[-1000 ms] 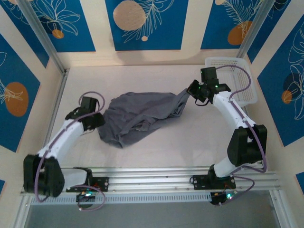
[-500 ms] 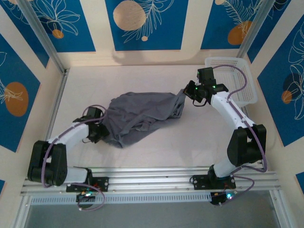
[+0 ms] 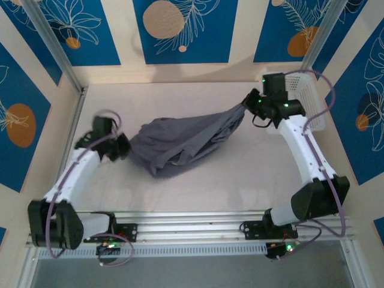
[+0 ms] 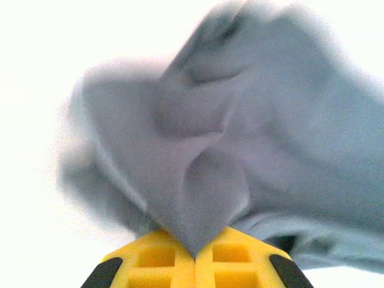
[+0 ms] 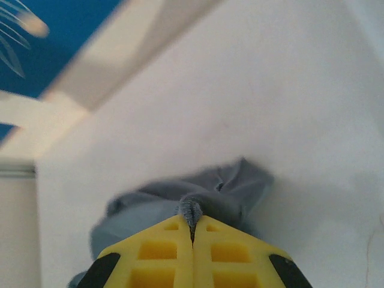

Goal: Fold the inside-out t-shirt

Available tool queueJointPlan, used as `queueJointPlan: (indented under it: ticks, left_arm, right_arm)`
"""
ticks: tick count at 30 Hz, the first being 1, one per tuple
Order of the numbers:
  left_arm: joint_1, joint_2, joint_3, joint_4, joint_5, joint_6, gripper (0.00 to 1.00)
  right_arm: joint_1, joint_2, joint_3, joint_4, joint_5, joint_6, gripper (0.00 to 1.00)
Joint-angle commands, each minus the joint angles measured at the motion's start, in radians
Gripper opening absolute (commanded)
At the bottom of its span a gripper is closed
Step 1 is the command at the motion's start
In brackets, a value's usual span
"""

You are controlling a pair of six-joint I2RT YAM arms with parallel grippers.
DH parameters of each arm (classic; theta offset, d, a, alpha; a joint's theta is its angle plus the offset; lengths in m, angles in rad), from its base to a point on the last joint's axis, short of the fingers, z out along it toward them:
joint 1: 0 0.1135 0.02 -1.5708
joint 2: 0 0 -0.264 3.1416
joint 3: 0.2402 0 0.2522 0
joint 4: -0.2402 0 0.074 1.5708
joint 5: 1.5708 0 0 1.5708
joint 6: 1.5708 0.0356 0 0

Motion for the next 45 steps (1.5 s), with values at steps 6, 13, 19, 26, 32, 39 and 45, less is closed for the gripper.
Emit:
queueJointPlan:
  ticks: [6,13,19,26,32,39,45]
  left_arm:
    - [0.092,-0.048,0.651,-0.224,-0.116,0.164,0.0]
    - [0.093,-0.108,0.818,-0.206,-0.193,0.187,0.0]
    - [0.092,-0.099,0.979,-0.21,-0.218,0.224,0.0]
    - [0.092,0.038,1.049,-0.201,-0.238,0.231,0.0]
    - [0.093,0.25,0.992,-0.112,-0.178,0.207,0.0]
    - [0.096,0.554,0.908,0.055,-0.186,0.22,0.29]
    - [0.101,0.64,0.918,0.14,0.012,0.286,0.94]
  right_arm:
    - [-0.154,-0.216,0.271,-0.041,0.09,0.004,0.0]
    - [-0.162,-0.343,0.343,0.014,0.114,-0.074,0.0]
    - [-0.163,-0.374,0.424,0.067,0.097,-0.119,0.0]
    - [-0.162,-0.184,0.577,0.002,0.025,-0.082,0.0]
    - [-0.159,0.096,0.585,-0.032,-0.106,0.006,0.0]
    - [-0.136,0.467,0.596,0.045,-0.188,-0.015,0.29]
    - [-0.167,0.776,1.014,-0.285,-0.379,-0.092,0.99]
